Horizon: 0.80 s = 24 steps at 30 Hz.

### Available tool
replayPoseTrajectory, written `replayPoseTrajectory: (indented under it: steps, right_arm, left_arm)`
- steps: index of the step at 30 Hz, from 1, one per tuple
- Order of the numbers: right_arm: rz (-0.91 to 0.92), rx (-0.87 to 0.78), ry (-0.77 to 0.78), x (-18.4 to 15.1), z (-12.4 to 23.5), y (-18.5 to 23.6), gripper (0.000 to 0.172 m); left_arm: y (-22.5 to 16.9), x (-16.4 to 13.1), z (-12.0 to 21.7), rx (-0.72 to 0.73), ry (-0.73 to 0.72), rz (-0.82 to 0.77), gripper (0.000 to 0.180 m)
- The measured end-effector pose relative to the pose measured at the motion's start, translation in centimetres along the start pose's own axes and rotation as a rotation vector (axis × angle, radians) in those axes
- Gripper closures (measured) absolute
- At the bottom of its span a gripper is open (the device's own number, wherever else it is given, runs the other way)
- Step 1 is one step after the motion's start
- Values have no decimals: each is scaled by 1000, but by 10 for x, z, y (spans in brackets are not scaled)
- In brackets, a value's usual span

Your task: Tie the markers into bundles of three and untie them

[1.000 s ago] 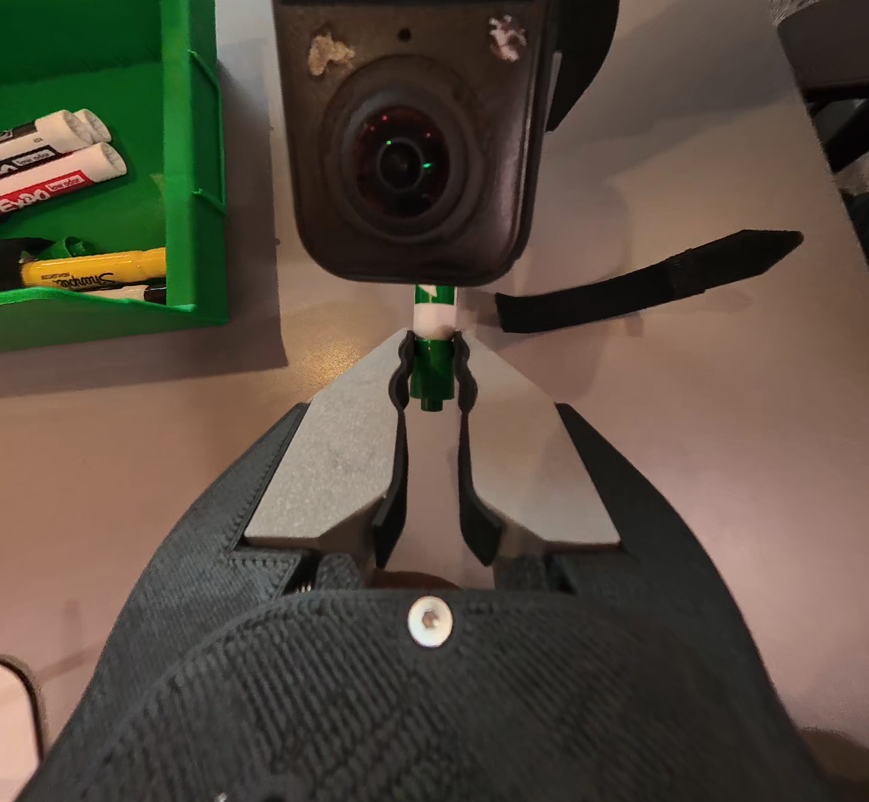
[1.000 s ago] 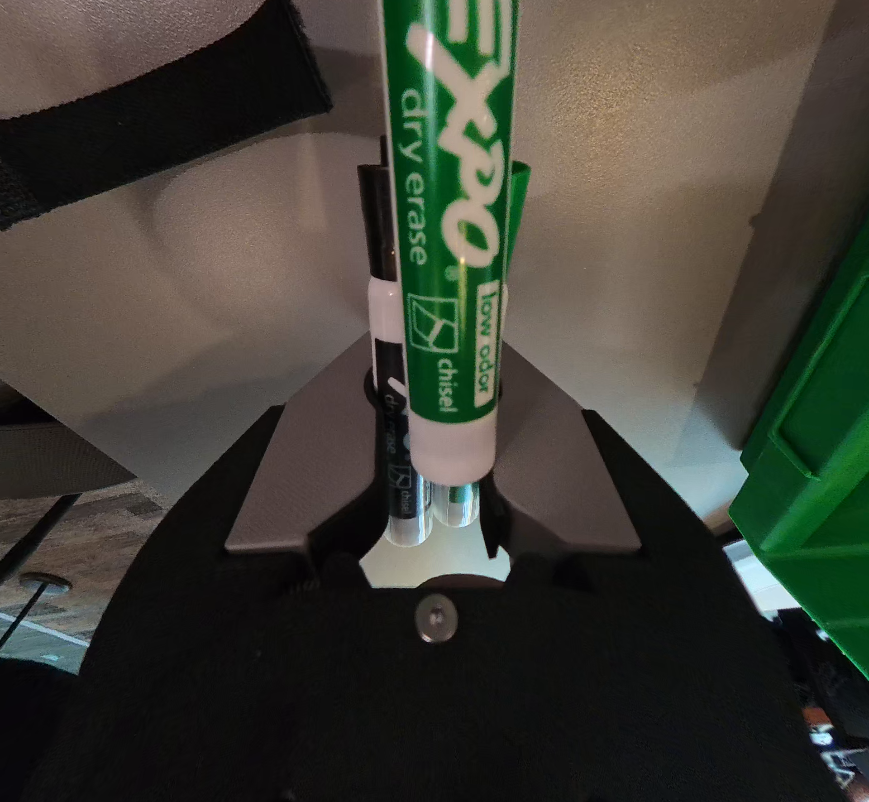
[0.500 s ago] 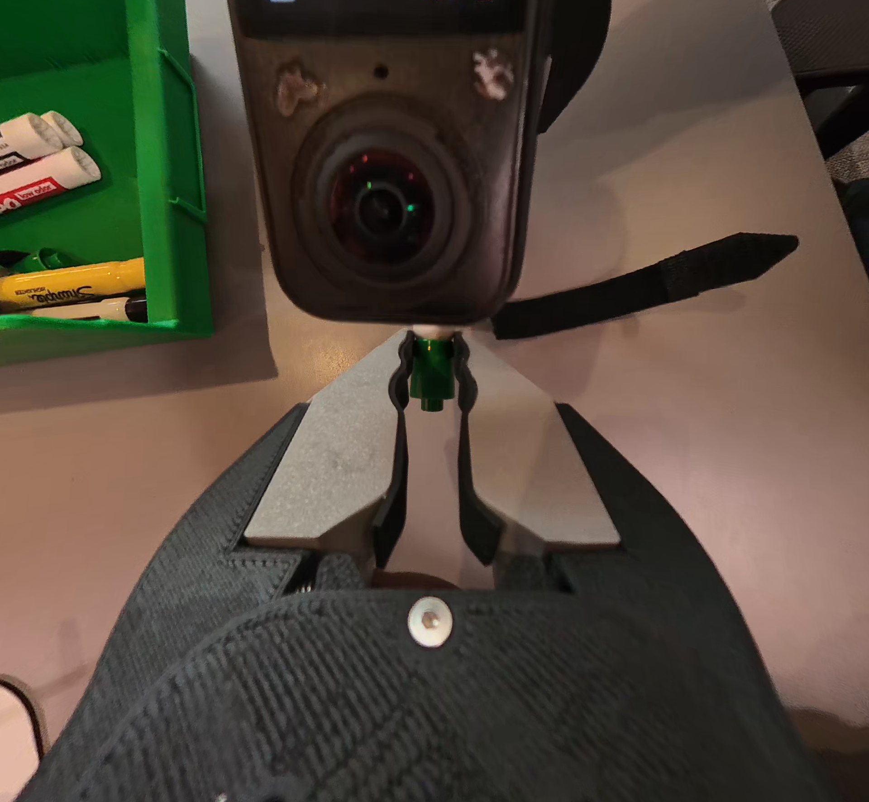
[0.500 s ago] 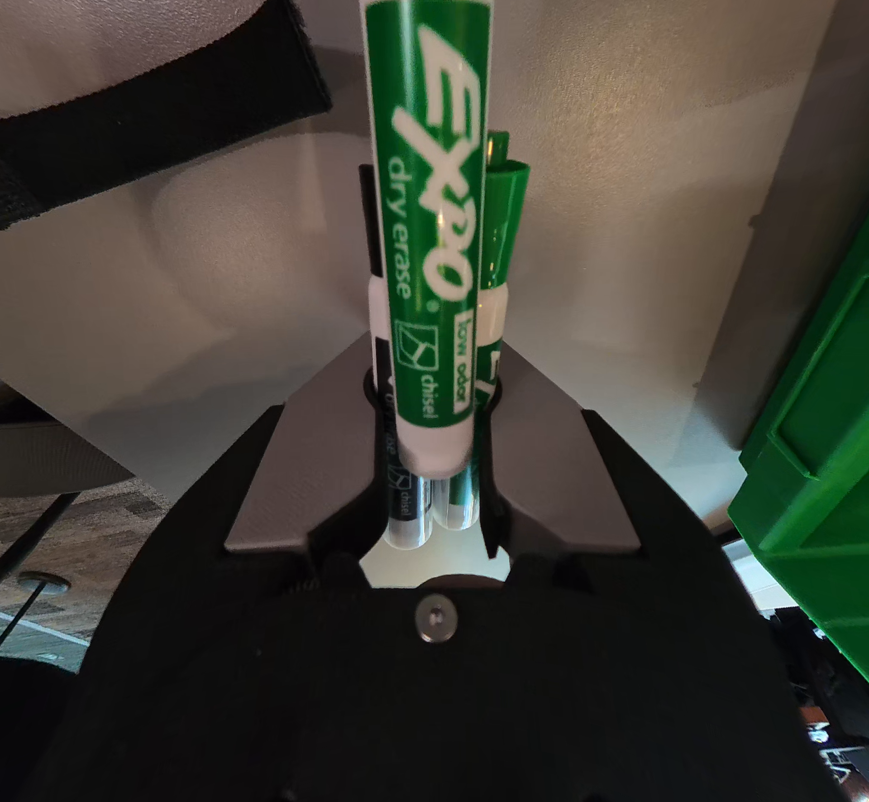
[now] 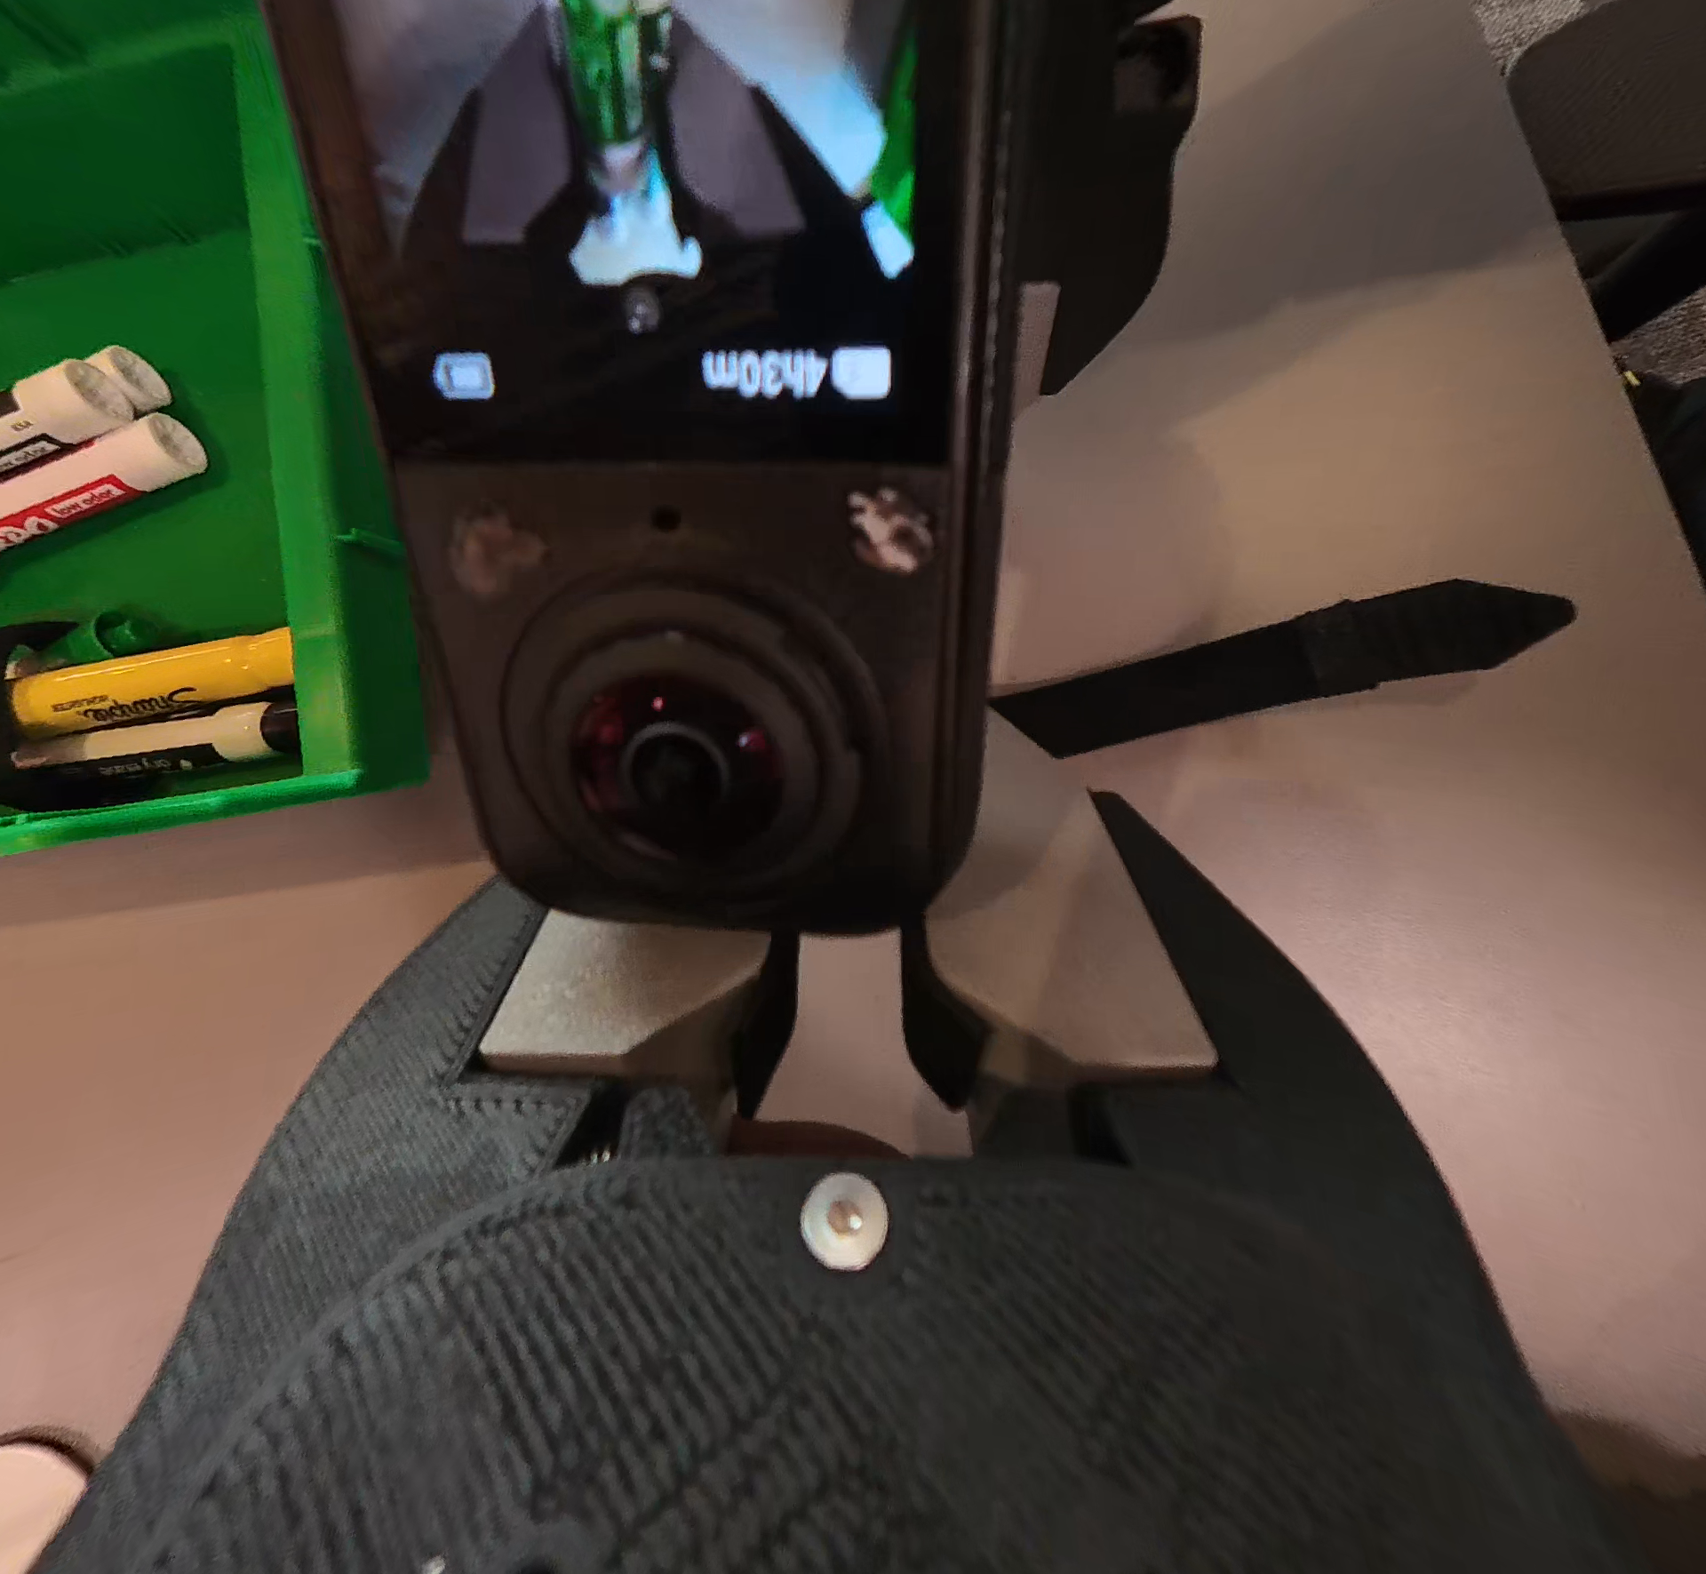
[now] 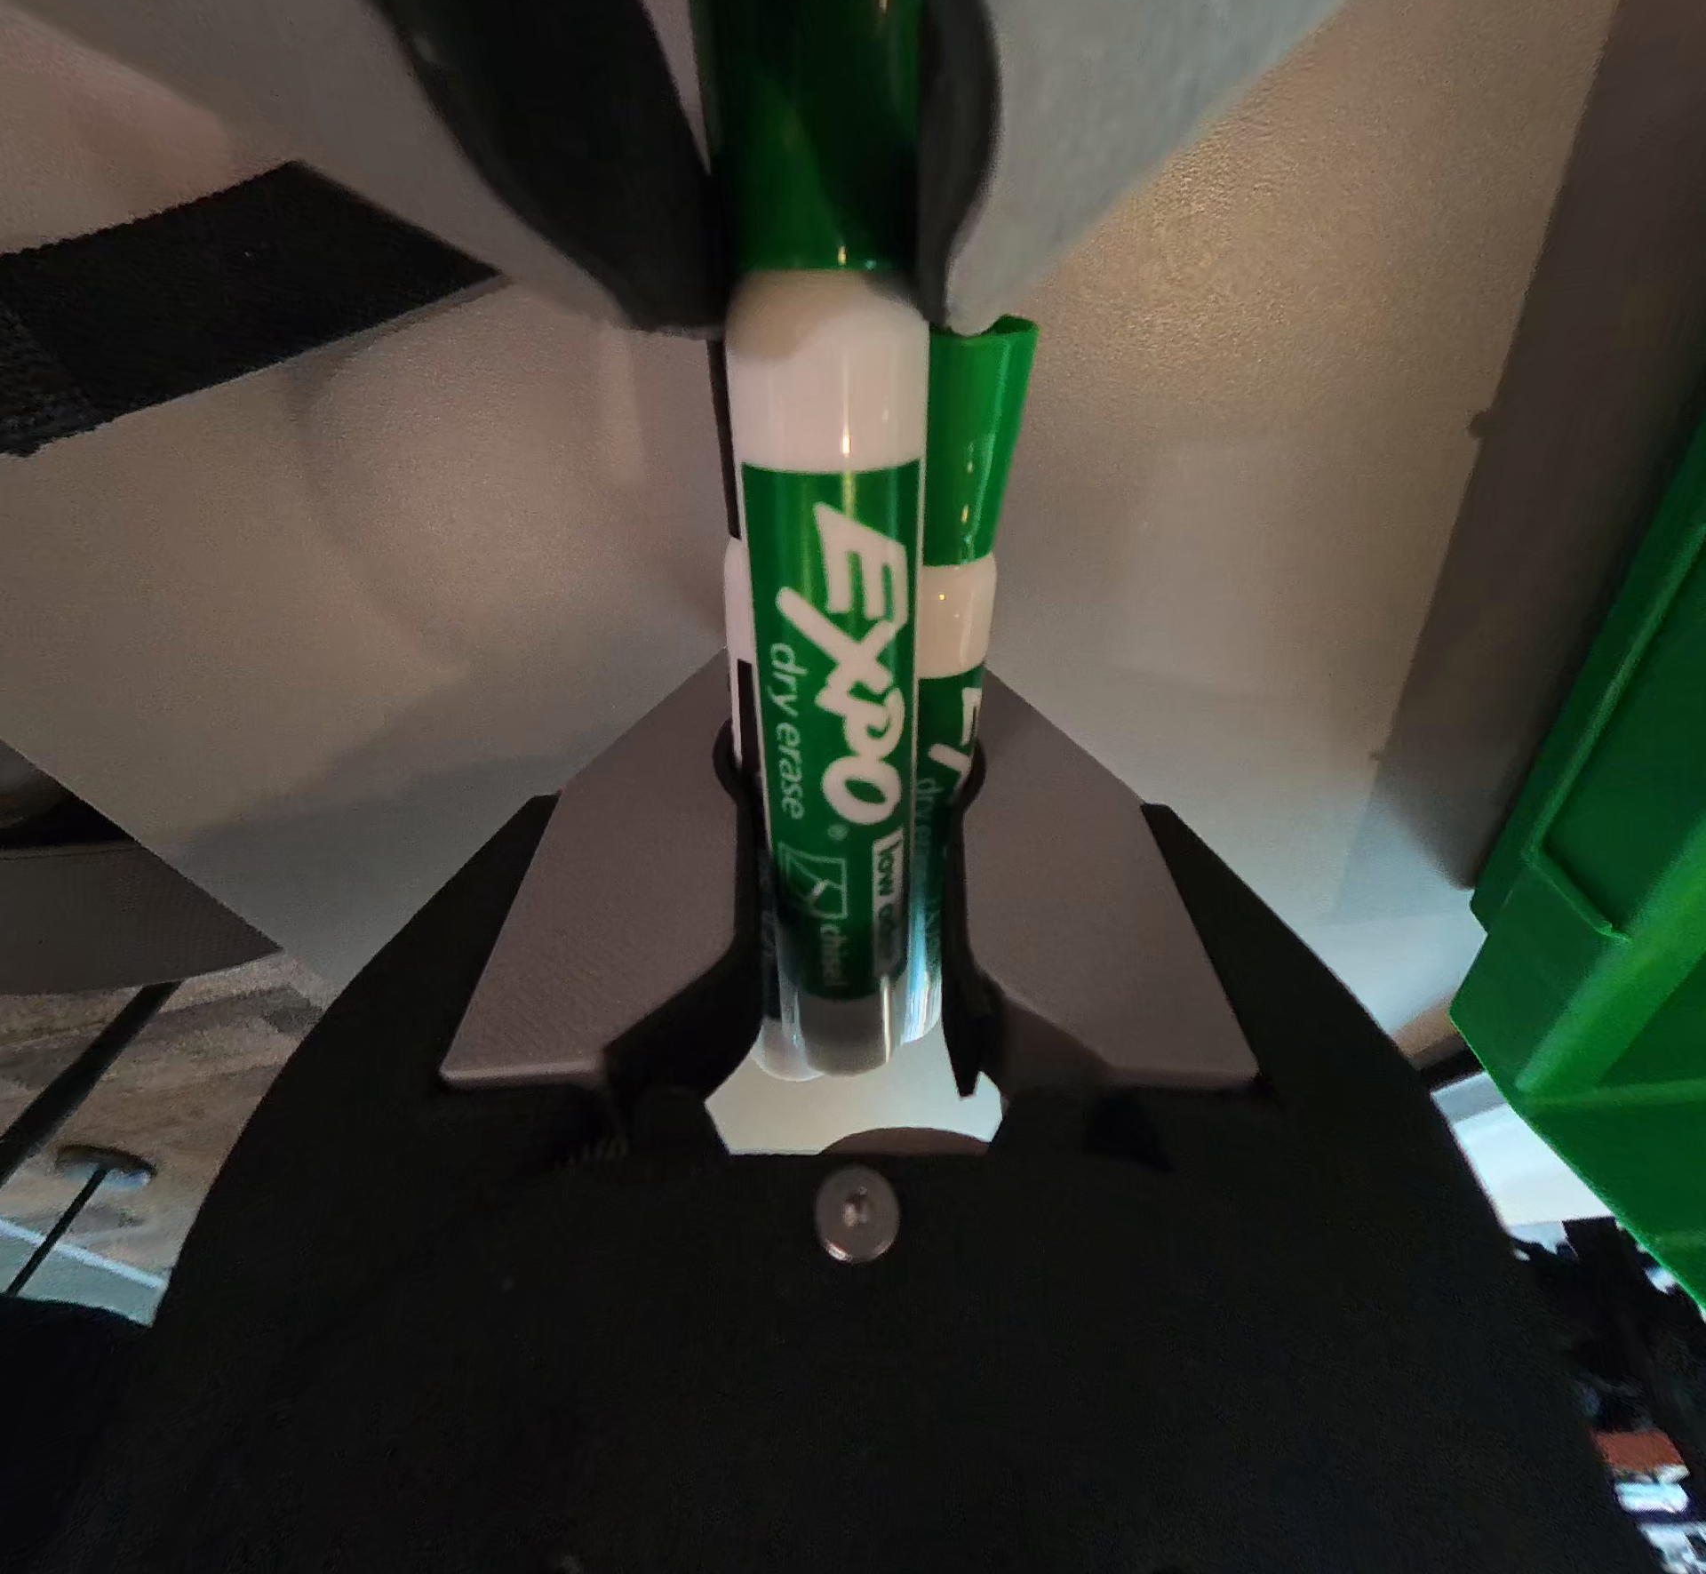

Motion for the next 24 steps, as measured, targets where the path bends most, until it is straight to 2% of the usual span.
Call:
replayPoseTrajectory:
  steps: [14,24]
  right_arm:
    - [-41,1,-130,-1,0,0,136]
    - [-74,8,-151,1,0,-1,135]
  left_arm:
    - [4,13,2,-46,-155,18,166]
    - [3,20,0,-30,-162,-3,166]
Point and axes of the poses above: each gripper's, where its closed fingertips meet, z back along the fingers, x out of its top, y = z × x across the jaws, the point moved 1 cm from there along z, back along the fingers, and after that the axes turned 14 degrees about -x, right-handed, at the moved point
